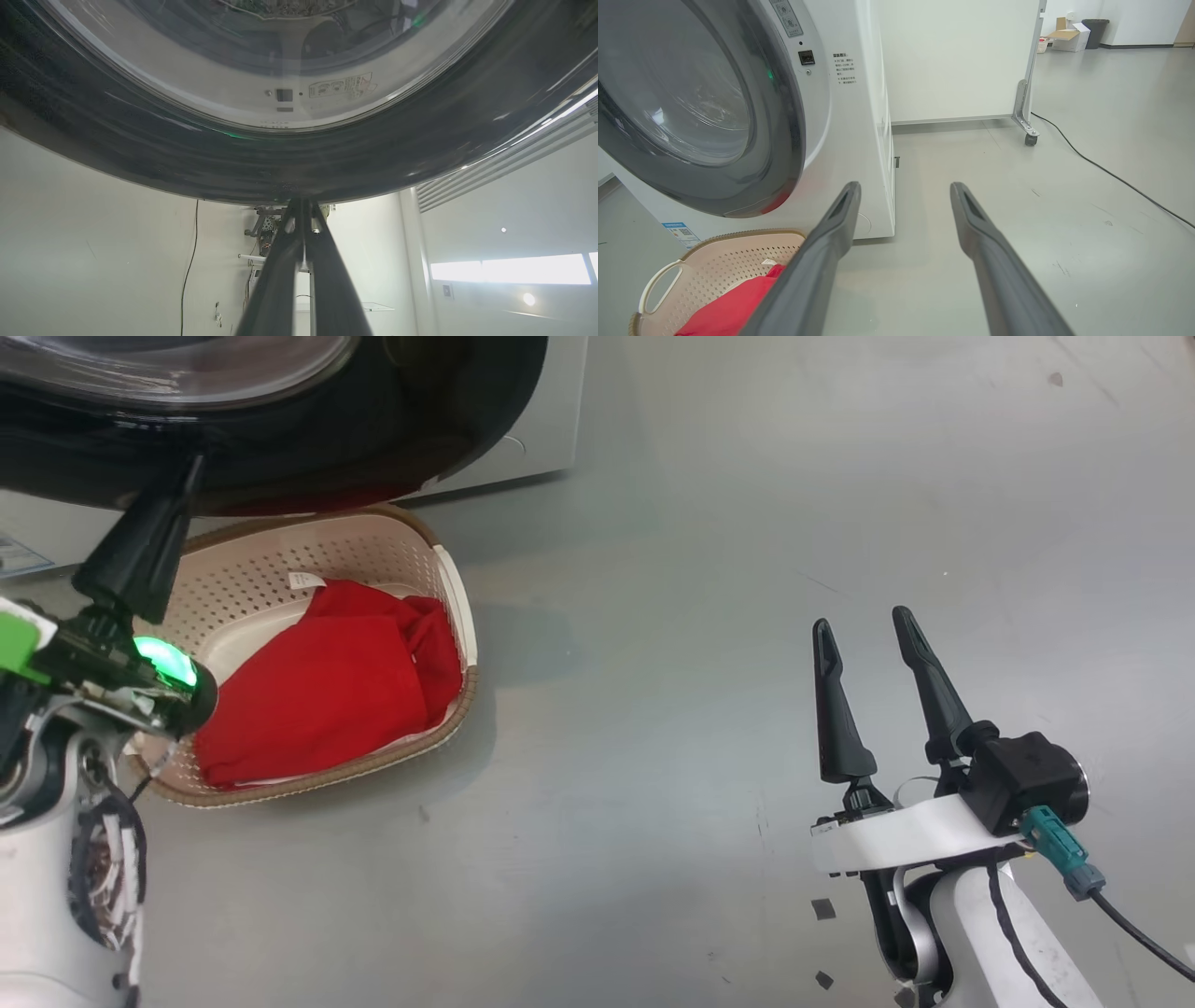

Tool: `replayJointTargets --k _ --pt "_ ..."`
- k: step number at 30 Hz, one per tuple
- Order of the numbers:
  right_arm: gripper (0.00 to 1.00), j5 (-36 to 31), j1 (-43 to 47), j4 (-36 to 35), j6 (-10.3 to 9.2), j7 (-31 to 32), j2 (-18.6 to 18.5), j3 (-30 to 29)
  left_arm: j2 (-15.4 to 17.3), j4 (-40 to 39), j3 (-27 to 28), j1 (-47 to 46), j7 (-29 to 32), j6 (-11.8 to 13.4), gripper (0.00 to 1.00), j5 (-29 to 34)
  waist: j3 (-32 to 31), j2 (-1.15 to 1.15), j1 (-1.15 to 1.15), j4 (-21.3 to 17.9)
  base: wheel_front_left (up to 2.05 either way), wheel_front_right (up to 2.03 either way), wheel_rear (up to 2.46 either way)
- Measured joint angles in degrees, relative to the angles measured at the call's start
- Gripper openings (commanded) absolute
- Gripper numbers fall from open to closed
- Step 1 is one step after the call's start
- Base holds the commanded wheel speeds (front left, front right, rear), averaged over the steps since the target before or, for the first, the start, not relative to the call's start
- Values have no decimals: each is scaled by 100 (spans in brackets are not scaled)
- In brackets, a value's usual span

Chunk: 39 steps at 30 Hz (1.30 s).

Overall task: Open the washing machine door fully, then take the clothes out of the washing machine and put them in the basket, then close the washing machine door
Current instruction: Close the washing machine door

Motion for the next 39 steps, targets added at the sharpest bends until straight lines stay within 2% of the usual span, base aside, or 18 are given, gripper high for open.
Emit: replayJointTargets --k 6,8,11,12,13,14,19,27,29,30,33,35,37,39 --pt "100 -59 131 129 1 0 -15 -38 -347 -492 375 774 -159 0 0 -34 -315 0 0 283 0 0 0" --pt "100 -68 197 164 2 0 -33 -47 -441 -670 456 921 -200 0 13 -38 -411 0 0 362 0 0 0" --pt "100 -100 280 218 10 0 -69 -51 -521 -816 463 1240 -202 0 42 4 -558 0 0 478 0 0 0" --pt "100 -101 293 243 12 0 -77 -51 -537 -859 464 1380 -208 0 57 15 -611 0 0 514 0 0 0" --pt "100 -101 316 256 14 0 -80 -53 -548 -900 456 1522 -208 0 87 34 -665 0 0 549 0 0 0" --pt "100 -103 352 259 14 0 -79 -62 -558 -927 449 1656 -218 0 100 73 -718 0 0 582 0 0 0" --pt "100 -125 509 296 15 0 -74 -80 -620 -1143 449 2239 -310 -1 100 190 -976 0 0 738 0 0 0" --pt "100 -198 754 328 15 0 -114 -122 -648 -1664 403 2820 -660 0 100 940 -1304 0 0 936 0 0 0" --pt "100 -208 825 331 15 0 -123 -129 -645 -1967 388 2985 -936 0 100 1607 -1425 0 0 1025 0 0 0" --pt "100 -208 825 331 15 0 -123 -129 -645 -1967 388 2985 -936 0 100 1607 -1425 0 0 1025 0 0 0" --pt "100 -215 876 333 15 0 -125 -129 -633 -2305 383 3101 -1327 0 100 2407 -1538 0 0 1108 0 0 0" --pt "100 -236 913 330 15 0 -131 -132 -450 -2544 263 3178 -1516 -1 100 3185 -1610 0 0 1157 0 0 0" --pt "100 -249 961 330 15 0 -138 -133 -446 -2772 245 3212 -1809 0 100 3451 -1678 0 0 1199 0 0 0" --pt "100 -250 980 327 15 0 -147 -137 -328 -3016 73 3248 -1989 -1 100 4089 -1743 0 0 1230 0 0 0"
